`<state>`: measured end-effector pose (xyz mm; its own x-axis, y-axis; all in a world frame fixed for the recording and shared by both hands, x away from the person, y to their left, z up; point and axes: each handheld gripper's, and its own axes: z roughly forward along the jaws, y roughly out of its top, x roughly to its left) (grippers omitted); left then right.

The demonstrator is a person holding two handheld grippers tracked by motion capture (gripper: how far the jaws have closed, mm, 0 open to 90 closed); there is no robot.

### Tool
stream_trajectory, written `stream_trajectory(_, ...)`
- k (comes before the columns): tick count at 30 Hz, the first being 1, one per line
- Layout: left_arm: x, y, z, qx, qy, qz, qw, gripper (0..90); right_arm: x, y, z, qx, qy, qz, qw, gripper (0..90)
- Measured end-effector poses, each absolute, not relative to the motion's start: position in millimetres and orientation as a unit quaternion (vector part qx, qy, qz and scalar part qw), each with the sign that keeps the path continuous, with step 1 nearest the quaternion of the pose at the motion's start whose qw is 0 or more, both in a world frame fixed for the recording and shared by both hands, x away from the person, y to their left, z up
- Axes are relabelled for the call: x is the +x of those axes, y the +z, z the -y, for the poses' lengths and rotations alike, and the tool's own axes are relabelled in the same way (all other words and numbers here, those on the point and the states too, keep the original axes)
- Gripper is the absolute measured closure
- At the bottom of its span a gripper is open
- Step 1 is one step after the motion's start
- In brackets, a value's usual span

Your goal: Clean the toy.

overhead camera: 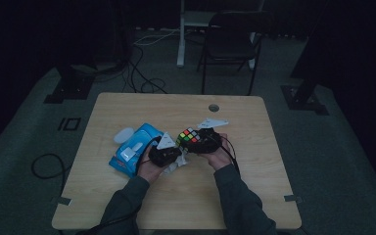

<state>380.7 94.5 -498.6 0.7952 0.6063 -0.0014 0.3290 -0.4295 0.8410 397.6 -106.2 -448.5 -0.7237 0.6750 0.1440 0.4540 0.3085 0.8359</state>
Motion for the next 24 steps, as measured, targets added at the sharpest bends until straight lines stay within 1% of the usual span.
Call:
stream_trajectory(5,383.8,-495.4,-101.7,0.823,0.171,-0.302,0.450,87.2,397.1,-448.2,106.2,0.351,0.472,-0.800,0.118,34.0)
stream_trajectory(8,383.6,-495.1,-101.3,0.821,0.172,-0.305,0.451,87.2,396.7,-447.5,105.9,0.350,0.472,-0.800,0.119,33.9)
stream_trajectory(14,379.6,-497.2,-93.7,0.826,0.157,-0.291,0.456,87.2,397.2,-446.9,105.5,0.352,0.474,-0.798,0.120,34.0)
stream_trajectory(19,370.2,-501.5,-79.1,0.843,0.147,-0.256,0.450,87.2,397.7,-448.2,105.2,0.354,0.473,-0.798,0.118,33.9)
stream_trajectory(24,373.3,-501.9,-83.5,0.838,0.146,-0.267,0.453,87.1,396.9,-449.6,107.3,0.354,0.472,-0.799,0.119,34.0)
